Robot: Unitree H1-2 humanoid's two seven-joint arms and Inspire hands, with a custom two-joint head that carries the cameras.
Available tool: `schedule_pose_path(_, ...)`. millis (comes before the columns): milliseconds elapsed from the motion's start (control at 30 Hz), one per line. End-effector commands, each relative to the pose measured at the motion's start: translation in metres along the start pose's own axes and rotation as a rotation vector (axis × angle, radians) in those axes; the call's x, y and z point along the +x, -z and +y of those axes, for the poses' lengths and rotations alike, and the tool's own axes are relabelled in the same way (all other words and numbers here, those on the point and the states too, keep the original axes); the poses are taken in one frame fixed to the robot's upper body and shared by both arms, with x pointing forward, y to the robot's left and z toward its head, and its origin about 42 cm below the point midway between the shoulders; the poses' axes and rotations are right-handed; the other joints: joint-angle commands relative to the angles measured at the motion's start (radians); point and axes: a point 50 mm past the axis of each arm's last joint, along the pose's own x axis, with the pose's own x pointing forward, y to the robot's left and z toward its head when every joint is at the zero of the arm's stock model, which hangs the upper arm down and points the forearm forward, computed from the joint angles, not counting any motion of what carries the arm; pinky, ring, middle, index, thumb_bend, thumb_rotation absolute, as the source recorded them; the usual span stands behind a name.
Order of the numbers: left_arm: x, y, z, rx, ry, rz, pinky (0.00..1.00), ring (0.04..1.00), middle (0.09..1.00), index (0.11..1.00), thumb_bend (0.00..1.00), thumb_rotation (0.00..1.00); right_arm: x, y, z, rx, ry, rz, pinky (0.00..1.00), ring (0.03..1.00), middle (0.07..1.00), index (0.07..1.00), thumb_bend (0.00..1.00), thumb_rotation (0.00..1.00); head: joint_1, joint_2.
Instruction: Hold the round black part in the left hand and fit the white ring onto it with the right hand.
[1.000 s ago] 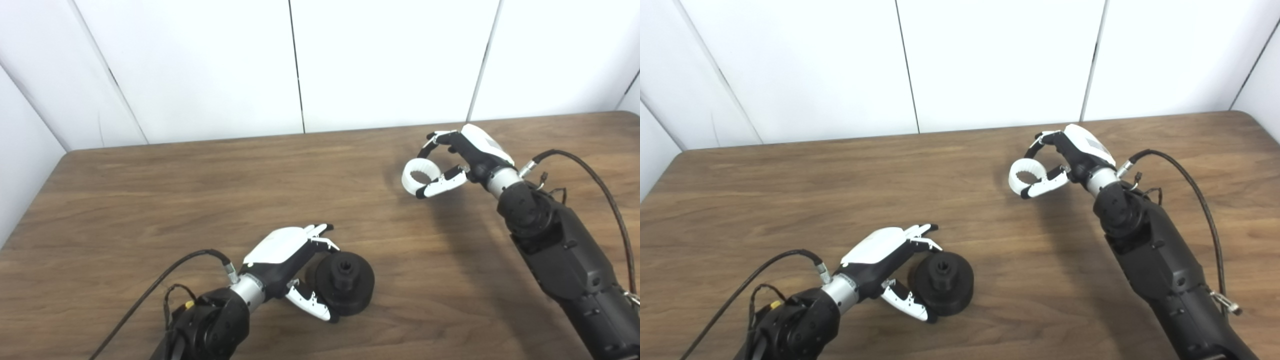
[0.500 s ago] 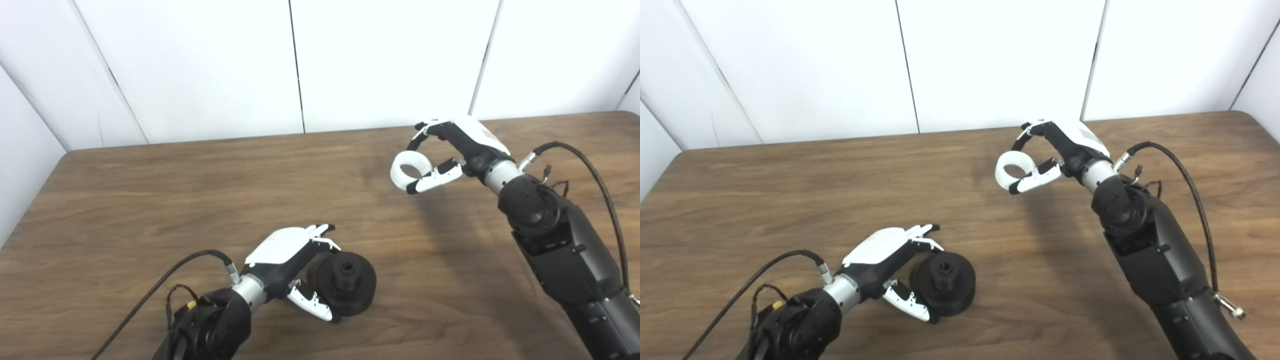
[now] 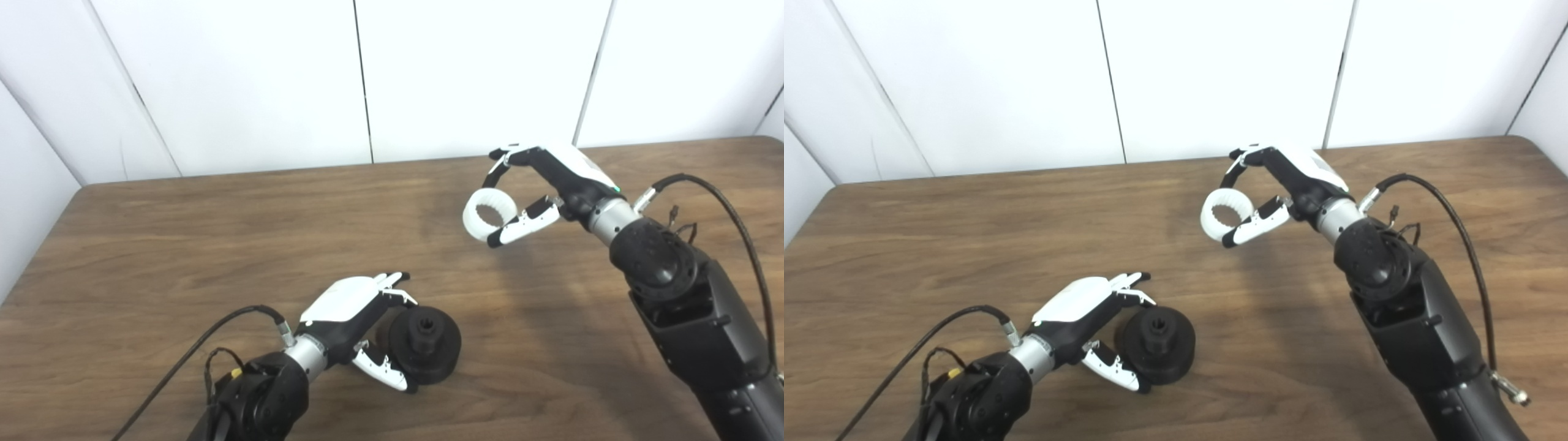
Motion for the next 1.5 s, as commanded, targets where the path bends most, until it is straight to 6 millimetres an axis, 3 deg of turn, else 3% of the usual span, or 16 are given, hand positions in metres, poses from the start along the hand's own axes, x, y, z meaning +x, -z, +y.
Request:
schedule_pose_path(0,0.003,-0.004,0.012,0.023,-0.043,-0.016,0.93,1.0,1.0,0.701,0.94,0.26,0.0,-0.02,-0.012,-0.021,0.036,-0.091,0.89,0.931,0.852,0.49,0.52,0.15,0.0,0.0)
schedule_pose_path(900,0.002,-0.003,0.013,0.026,-0.05,-0.012,0.97,1.0,1.0,0.702,0.94,0.27,-0.034,-0.065,0.015,-0.01,-0.067,-0.213,0.83,0.929,0.854,0.489,0.53,0.14,0.003,0.005)
schedule_pose_path(1100,0.003,-0.004,0.012,0.023,-0.051,-0.01,0.92,1.0,1.0,0.701,0.94,0.26,-0.041,-0.069,0.021,-0.015,-0.088,-0.219,0.82,0.936,0.853,0.489,0.53,0.15,0.002,0.004)
schedule_pose_path(1467,0.003,-0.004,0.013,0.027,-0.05,-0.012,0.94,1.0,1.0,0.701,0.94,0.28,-0.05,-0.073,0.025,-0.028,-0.118,-0.224,0.82,0.947,0.856,0.489,0.53,0.15,0.005,0.01)
